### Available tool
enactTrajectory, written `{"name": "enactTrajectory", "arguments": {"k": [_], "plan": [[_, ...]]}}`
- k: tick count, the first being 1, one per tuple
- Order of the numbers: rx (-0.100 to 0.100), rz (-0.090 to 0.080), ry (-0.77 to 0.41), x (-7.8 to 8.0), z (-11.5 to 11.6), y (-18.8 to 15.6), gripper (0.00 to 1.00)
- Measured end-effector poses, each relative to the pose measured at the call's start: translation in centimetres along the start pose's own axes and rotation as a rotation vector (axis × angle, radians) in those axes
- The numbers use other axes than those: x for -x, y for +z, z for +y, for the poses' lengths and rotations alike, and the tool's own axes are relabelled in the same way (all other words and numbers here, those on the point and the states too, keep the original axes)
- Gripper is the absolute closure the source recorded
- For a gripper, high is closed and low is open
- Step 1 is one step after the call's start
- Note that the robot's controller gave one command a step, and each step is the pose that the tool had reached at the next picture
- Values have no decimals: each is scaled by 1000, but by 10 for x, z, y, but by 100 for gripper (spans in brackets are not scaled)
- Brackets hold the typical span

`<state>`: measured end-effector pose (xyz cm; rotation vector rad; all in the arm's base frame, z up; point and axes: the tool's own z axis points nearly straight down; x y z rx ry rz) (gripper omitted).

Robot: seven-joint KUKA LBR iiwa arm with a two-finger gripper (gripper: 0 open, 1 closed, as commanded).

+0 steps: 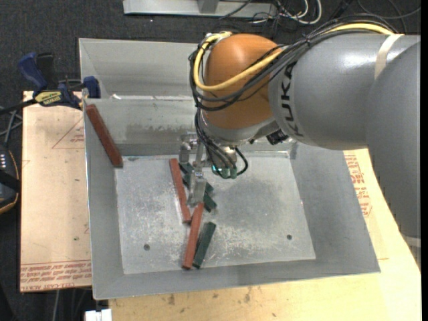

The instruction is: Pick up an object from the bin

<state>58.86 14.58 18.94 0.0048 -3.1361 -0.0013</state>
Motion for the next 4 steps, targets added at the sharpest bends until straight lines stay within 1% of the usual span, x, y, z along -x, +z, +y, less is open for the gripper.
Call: {"name": "enactTrajectory", "arguments": {"k": [1,2,3,4], "plan": [[1,-6,3,2,-1,-3,0],[1,-8,-262,-13,-26,13,0],[-1,-1,-473,-38,-45,53,0],[-3,-7,-720,-37,-32,54,0]]}}
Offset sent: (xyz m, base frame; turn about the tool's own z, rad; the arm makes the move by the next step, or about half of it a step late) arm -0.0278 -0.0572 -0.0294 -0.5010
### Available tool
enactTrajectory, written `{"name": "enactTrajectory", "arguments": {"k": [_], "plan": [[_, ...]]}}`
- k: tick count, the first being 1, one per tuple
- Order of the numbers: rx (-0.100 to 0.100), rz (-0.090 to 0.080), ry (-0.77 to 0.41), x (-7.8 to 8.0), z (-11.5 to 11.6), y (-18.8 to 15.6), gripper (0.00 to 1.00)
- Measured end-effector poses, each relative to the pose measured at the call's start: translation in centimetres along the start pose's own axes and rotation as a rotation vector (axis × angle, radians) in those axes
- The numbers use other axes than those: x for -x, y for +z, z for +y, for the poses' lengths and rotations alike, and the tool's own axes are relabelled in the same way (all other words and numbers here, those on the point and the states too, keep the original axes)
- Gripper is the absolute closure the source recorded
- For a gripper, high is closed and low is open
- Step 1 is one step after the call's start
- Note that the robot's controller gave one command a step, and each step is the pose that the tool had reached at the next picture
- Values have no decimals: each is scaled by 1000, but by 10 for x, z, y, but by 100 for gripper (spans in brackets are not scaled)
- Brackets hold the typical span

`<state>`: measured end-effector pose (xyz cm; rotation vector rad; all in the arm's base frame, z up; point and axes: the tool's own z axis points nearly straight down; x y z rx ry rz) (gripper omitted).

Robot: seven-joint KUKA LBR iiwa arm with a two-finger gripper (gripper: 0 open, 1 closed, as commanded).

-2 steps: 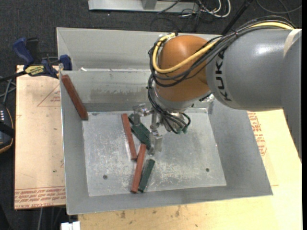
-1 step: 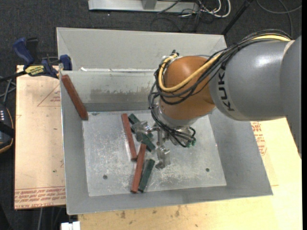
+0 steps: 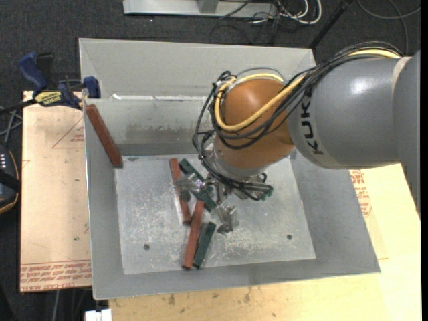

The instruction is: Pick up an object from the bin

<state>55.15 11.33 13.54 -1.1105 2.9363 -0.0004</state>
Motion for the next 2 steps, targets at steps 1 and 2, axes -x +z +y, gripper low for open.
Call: {"name": "enactTrajectory", "arguments": {"k": [1,2], "plan": [[2,-1,-440,-3,26,55,0],[3,0,-543,-18,32,65,100]]}}
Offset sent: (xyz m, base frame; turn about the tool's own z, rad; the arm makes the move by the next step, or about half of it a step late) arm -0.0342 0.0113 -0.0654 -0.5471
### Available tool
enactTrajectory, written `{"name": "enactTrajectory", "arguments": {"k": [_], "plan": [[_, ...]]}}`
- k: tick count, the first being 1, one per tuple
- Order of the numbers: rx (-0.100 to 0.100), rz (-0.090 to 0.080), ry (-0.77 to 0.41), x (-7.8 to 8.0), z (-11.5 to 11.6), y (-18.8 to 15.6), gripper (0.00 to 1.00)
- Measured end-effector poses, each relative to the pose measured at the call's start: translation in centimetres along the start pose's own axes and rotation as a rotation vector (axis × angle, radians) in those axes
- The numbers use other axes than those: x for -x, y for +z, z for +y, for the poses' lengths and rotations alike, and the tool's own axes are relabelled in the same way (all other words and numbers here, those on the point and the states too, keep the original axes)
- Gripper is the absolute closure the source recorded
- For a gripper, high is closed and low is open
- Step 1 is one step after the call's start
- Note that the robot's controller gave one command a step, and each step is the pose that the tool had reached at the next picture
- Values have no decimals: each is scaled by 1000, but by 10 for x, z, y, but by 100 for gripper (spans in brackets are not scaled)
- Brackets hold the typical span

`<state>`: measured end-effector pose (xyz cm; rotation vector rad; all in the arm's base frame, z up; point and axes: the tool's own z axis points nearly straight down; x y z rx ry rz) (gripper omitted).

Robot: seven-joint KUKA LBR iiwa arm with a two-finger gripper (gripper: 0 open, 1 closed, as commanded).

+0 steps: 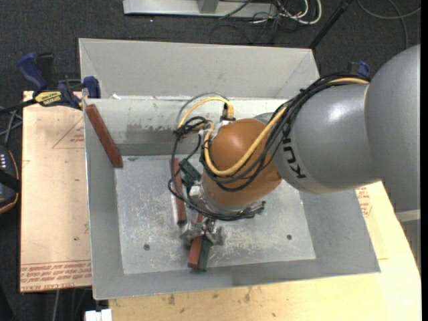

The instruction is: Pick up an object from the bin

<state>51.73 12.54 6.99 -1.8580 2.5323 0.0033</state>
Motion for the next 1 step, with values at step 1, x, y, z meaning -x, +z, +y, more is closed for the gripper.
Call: {"name": "enactTrajectory", "arguments": {"k": [1], "plan": [[0,0,0,0,0,0,100]]}}
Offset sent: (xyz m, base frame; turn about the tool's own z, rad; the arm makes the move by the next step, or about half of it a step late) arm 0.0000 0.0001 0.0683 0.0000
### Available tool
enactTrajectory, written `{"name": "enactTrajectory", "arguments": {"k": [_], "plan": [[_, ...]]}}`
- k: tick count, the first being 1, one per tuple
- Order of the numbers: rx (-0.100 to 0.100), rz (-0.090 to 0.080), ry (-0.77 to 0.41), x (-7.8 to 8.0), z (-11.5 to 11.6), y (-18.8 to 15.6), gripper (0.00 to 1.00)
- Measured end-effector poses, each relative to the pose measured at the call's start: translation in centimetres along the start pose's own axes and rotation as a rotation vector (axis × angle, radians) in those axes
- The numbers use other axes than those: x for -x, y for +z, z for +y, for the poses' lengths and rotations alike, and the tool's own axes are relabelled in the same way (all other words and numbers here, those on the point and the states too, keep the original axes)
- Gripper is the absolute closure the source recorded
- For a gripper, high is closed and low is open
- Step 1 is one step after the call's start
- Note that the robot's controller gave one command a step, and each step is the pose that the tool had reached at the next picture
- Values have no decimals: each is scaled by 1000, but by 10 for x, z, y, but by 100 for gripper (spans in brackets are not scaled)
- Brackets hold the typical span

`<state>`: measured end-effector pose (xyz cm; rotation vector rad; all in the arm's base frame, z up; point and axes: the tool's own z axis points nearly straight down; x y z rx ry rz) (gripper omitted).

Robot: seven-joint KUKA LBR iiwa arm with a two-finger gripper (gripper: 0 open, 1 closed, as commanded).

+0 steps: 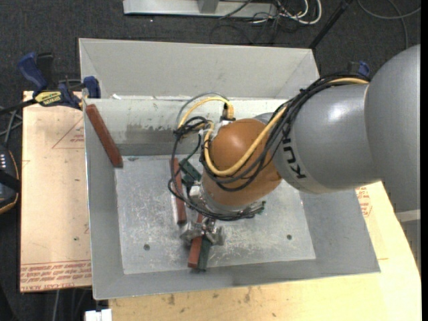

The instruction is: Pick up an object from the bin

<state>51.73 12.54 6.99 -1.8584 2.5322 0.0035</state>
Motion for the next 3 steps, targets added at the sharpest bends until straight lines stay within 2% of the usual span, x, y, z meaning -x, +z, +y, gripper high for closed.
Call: {"name": "enactTrajectory", "arguments": {"k": [1,2,3], "plan": [[6,3,0,-1,2,-6,100],[3,1,2,0,2,-33,100],[-3,-2,2,1,0,-46,100]]}}
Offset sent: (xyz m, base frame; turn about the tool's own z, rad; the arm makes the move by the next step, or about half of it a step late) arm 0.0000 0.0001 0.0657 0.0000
